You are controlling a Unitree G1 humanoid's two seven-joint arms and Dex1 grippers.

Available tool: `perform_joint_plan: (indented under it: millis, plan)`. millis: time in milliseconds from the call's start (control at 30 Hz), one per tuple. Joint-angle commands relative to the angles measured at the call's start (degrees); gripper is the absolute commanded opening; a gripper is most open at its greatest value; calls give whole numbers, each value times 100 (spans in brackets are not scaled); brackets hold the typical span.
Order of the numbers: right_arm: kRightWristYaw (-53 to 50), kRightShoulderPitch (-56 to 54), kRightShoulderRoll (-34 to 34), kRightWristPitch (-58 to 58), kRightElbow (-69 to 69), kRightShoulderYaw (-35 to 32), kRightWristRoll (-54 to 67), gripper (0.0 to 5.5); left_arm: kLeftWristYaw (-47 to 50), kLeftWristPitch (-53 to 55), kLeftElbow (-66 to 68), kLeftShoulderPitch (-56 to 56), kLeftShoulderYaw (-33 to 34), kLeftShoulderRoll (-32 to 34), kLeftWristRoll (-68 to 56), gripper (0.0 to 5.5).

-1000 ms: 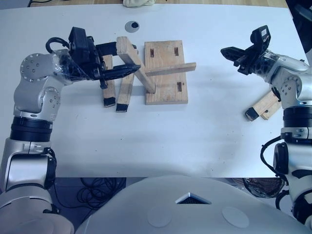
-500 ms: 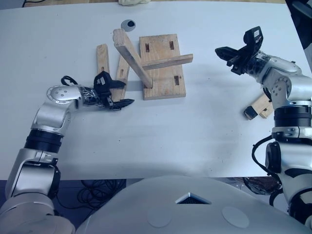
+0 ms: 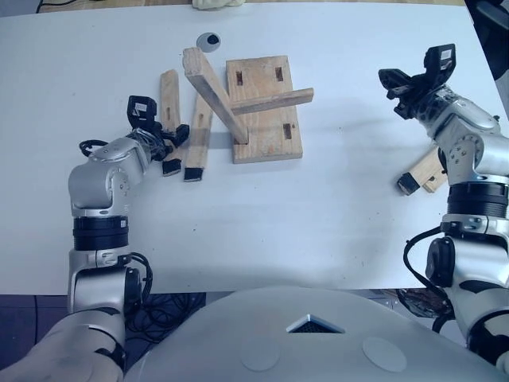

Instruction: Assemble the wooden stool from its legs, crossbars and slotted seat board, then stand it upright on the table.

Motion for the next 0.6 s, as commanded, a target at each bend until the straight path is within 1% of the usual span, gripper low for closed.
perform_joint_plan:
  millis: [33,167,200,267,300,400,433,467,533,600]
  plan:
    - [-362,221,141,-163,-94,-265,-52,0,37,16,642,-7,-93,206,432,367]
    - [-781,596,369,-469,-438,-314,-171,0,-536,51,758,10,-94,427,352,318]
    - [-1066,671,446,-599,-570,-289,-352,0,-721,-116,950,-98,-128,514,394,292]
    - [-1854,715,605,-1443,-531,-256,-987,0,-1048,-1088,1493,-299,-351,710,778,264]
    - [-1962,669,687,-1600,-471,-290,-1016,0,-1160,-1399,1738,-350,-399,764,888,253]
    - [-1701,555,823,-1740,-582,-437,-626,0,-1532,-1961,2233,-405,-305,763,881,209]
    - [-1560,501,852,-1746,-710,-541,-393,21,-1704,-2308,2427,-456,-257,729,856,205]
    - [-1433,422,858,-1730,-752,-615,-206,31,-1790,-2579,2605,-505,-203,698,851,204]
    - [-1100,90,763,-1640,-593,-718,84,67,-1887,-3206,3169,-732,-38,642,848,204]
    - [-626,-357,625,-1516,-337,-708,308,103,-1920,-3613,3564,-1008,252,610,695,203]
